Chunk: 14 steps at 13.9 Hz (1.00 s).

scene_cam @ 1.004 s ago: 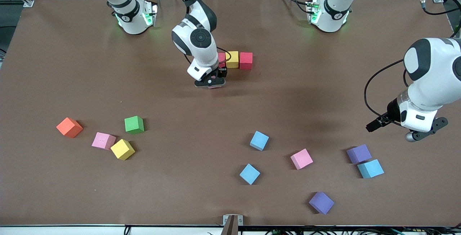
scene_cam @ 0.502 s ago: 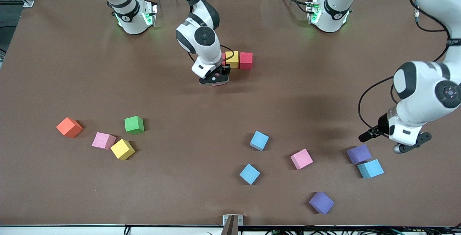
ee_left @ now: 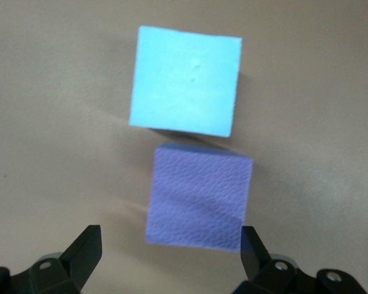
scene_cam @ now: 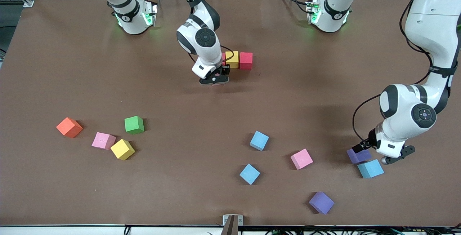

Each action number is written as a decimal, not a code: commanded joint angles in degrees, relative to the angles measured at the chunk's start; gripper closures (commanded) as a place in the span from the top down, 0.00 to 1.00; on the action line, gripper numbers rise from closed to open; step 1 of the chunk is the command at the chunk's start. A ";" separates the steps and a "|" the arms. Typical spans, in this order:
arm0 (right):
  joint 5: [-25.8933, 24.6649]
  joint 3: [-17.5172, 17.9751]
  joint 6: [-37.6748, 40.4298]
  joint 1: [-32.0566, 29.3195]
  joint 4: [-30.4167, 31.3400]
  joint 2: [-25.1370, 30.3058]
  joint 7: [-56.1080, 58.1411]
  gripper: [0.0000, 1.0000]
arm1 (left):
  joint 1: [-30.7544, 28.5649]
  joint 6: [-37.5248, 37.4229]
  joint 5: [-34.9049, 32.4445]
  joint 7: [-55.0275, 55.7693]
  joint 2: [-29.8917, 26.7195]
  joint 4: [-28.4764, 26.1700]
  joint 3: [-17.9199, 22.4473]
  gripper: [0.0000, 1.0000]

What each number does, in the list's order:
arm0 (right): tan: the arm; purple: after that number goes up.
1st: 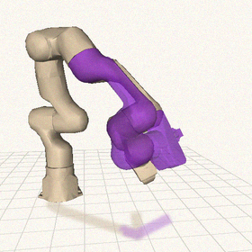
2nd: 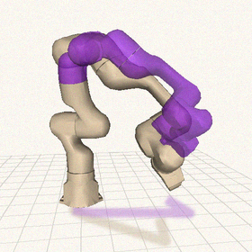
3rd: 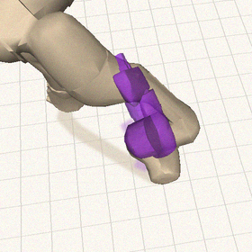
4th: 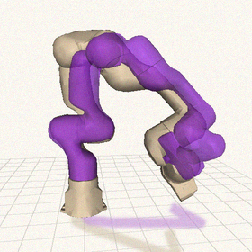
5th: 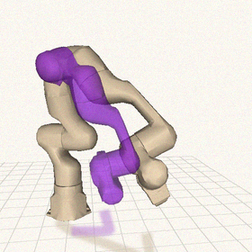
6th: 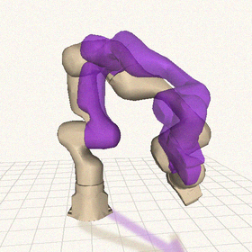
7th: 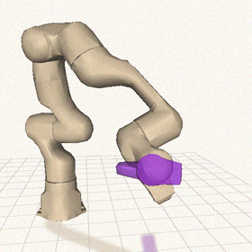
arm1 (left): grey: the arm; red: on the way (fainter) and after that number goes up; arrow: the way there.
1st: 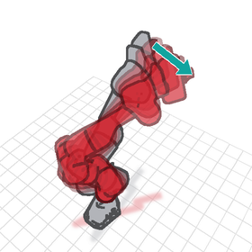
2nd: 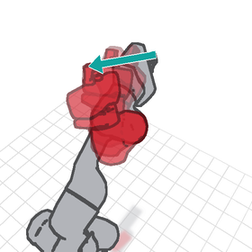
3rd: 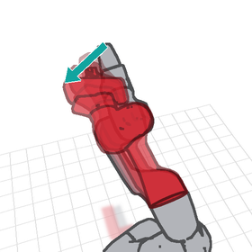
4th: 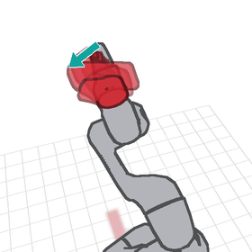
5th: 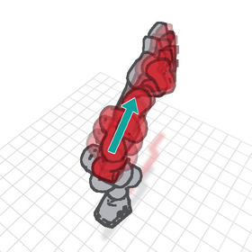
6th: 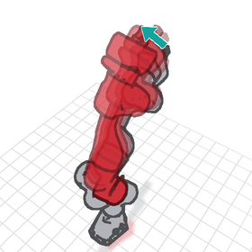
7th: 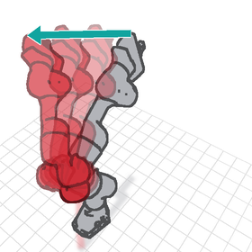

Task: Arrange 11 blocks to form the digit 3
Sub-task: 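Grasp the purple cube with the left gripper while the right gripper holds pink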

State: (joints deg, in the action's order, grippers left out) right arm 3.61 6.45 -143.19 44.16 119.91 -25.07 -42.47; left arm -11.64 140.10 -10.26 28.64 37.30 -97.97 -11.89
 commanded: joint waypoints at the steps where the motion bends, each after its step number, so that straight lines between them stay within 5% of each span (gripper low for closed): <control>1: 2.10 -0.21 -0.69 1.10 1.29 0.64 0.10 0.34 | 0.57 0.52 -1.25 -0.08 1.80 3.65 0.55 1.00; 9: 2.37 -0.22 -0.33 1.72 2.26 0.64 0.10 0.34 | 0.66 3.77 -1.34 -0.34 5.24 4.54 0.82 0.99; 10: 2.37 -0.21 -0.42 1.81 2.35 0.73 0.10 0.34 | 0.66 3.69 -1.34 -0.34 5.24 4.54 0.82 0.88; 12: 2.37 -0.21 -0.42 2.24 2.44 0.64 0.01 0.34 | 0.66 3.69 -1.34 -0.26 5.15 4.54 0.82 0.47; 14: 2.37 -0.21 -0.42 2.33 2.44 0.64 -0.34 0.34 | 0.31 3.43 -1.17 0.18 4.63 4.54 0.73 0.24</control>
State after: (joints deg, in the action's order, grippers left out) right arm 4.75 6.46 -143.11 45.26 120.17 -25.03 -42.46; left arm -11.50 143.77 -10.49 28.64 42.24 -94.28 -11.59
